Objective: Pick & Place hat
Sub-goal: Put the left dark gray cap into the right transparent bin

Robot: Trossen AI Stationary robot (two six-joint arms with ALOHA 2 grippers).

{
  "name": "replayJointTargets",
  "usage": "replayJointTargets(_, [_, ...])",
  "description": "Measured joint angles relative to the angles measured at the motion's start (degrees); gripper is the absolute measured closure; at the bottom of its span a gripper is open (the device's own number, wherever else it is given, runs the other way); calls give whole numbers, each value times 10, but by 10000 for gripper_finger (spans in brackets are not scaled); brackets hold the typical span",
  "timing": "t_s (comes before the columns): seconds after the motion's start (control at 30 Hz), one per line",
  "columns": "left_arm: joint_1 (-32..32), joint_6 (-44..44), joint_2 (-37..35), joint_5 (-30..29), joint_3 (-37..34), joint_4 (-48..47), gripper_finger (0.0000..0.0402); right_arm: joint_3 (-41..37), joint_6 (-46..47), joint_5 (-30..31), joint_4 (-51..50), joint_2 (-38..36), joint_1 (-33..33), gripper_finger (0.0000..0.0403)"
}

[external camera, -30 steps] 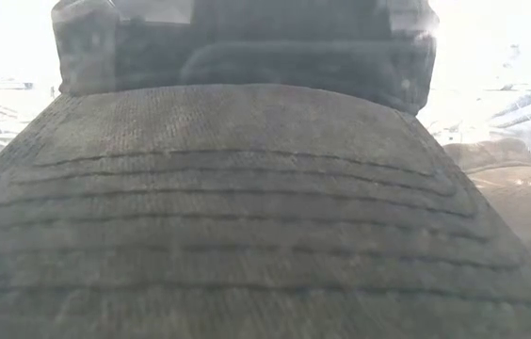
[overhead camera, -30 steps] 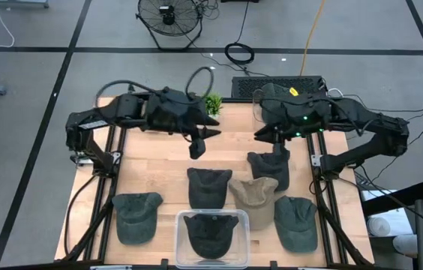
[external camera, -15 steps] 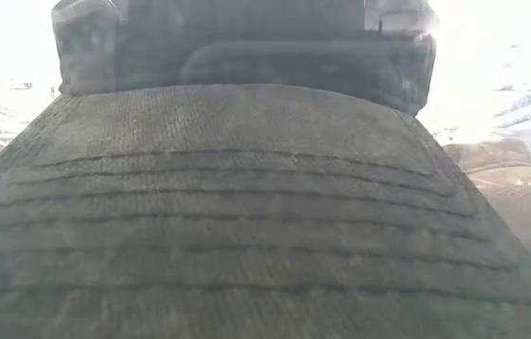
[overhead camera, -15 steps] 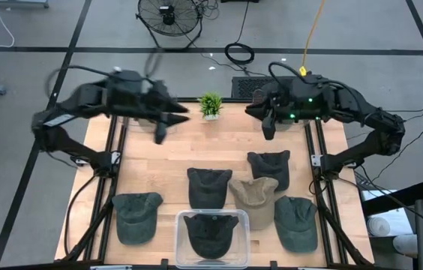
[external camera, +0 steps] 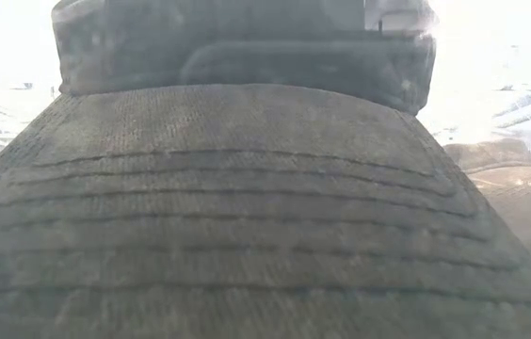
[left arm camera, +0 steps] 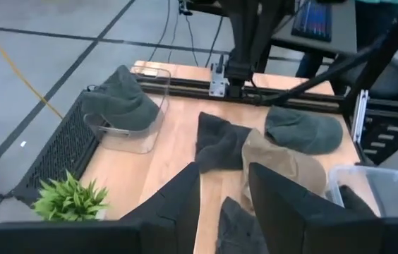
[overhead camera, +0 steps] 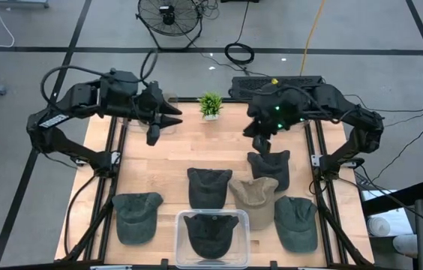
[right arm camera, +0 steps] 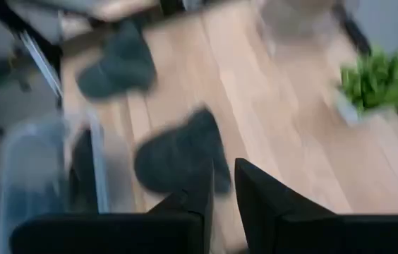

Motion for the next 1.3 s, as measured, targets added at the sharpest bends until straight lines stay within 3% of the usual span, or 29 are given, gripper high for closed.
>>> replayJointTargets(0.23, [0,-35,0,29,0,-69,270,-44,-75,36,-110,-3,-18,353])
replayJointTargets(0.47, [-25,-104,-2,51,0,-174,270,-88,-156,41,-111,-7,-30,353])
replayJointTargets(0.67, [-84,-173,12,61,1,-343,270,-100,-203,41,-115,-7,-37,353])
replayJointTargets(0.73, [-106,-194,20,66,-3,-359,267,-100,-214,41,-119,-7,-42,353])
replayJointTargets(0.97, [-196,-246,24,139,-66,-357,197,-100,-216,41,-117,-19,-69,353])
replayJointTargets(1.13, [-262,-289,24,150,-154,-356,135,-101,-193,41,-117,-40,-79,353])
replayJointTargets(1.3, [-334,-326,24,152,-256,-329,111,-101,-169,41,-107,-61,-80,353])
